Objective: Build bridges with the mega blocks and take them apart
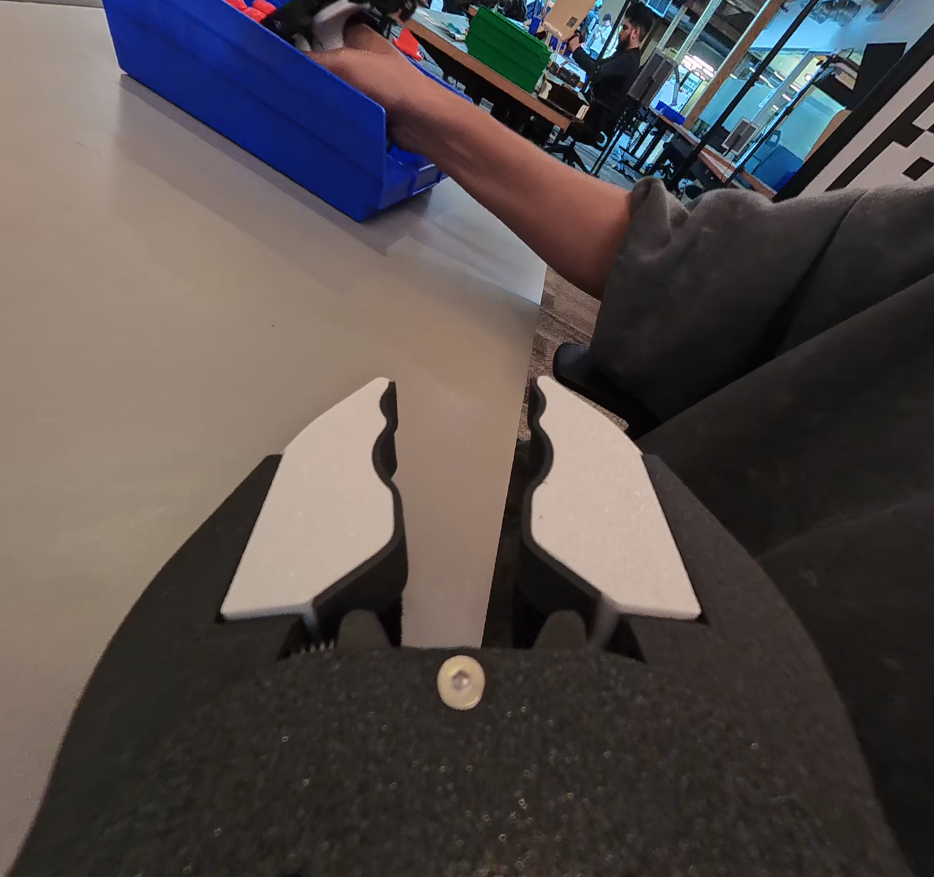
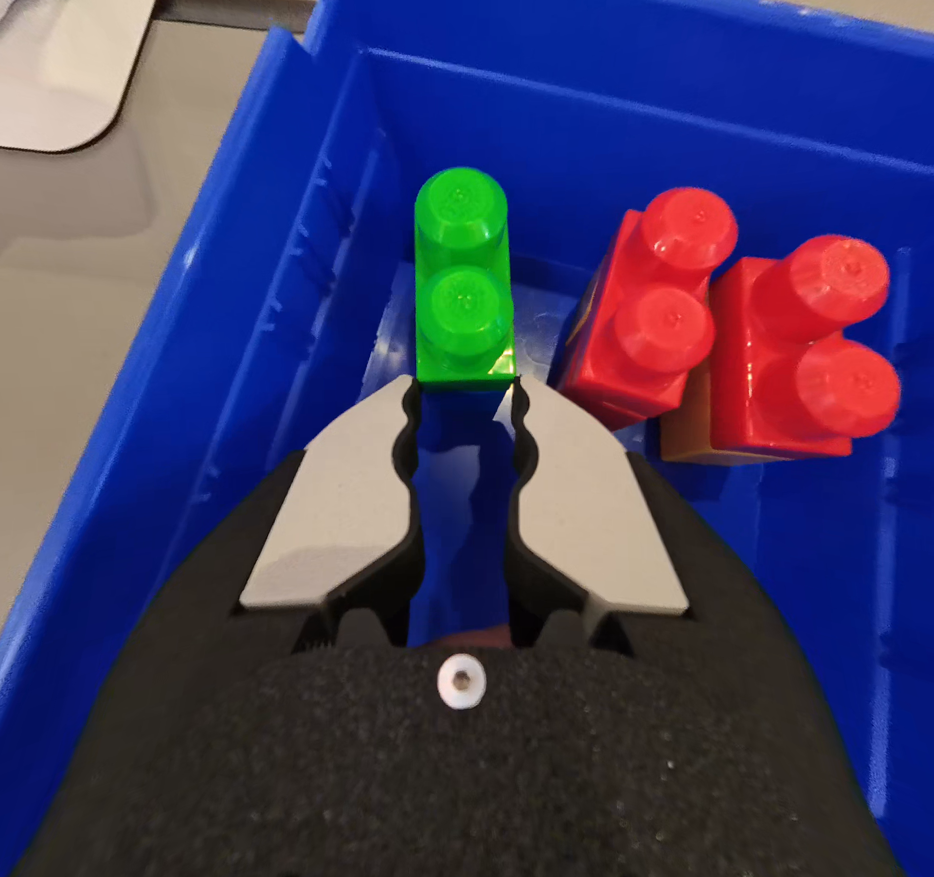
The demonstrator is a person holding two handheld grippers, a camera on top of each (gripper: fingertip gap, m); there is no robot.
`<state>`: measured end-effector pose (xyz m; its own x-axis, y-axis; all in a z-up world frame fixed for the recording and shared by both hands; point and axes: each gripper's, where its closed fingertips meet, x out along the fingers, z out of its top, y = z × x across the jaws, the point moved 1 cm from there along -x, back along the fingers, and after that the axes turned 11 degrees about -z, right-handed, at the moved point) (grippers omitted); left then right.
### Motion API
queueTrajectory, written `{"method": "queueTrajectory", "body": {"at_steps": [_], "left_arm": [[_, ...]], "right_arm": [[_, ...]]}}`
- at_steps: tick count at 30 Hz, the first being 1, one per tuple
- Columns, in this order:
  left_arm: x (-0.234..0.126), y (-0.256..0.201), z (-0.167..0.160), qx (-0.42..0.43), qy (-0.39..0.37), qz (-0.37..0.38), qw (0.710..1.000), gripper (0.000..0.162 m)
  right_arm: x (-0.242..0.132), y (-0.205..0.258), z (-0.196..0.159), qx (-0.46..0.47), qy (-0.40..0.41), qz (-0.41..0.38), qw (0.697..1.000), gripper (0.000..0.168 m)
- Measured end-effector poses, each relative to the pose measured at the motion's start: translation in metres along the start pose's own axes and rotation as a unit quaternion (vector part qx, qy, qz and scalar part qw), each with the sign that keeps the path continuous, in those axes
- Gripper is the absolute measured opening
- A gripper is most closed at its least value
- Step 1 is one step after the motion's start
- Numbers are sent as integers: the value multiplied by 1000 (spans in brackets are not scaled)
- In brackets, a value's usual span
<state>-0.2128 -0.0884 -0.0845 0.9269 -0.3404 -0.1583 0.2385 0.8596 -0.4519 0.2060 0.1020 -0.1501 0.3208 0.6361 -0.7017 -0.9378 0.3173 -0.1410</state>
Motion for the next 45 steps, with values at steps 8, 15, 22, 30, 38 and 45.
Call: {"method": "queueTrajectory", "body": {"at_steps": [8,15,22,30,38,45], "left_arm": [[-9,8,6,4,-23,26,999,51],[-35,35,10,5,-51,127,991,57],[-59,51,-14,2,-34,236,971,55],[-67,47,-28,26,2,270,962,54],[-141,26,34,60,31,278,958,55],[-227,112,37,79,315,303,896,64]], "right_arm": [[-57,6,14,45,-82,39,995,55],[-235,112,-23,56,-300,261,916,49],[-252,247,-141,-23,-219,398,891,40],[-256,249,-139,-33,-221,407,886,37],[-260,237,-128,-28,-237,395,887,36],[-258,243,-129,-36,-230,399,887,36]]}}
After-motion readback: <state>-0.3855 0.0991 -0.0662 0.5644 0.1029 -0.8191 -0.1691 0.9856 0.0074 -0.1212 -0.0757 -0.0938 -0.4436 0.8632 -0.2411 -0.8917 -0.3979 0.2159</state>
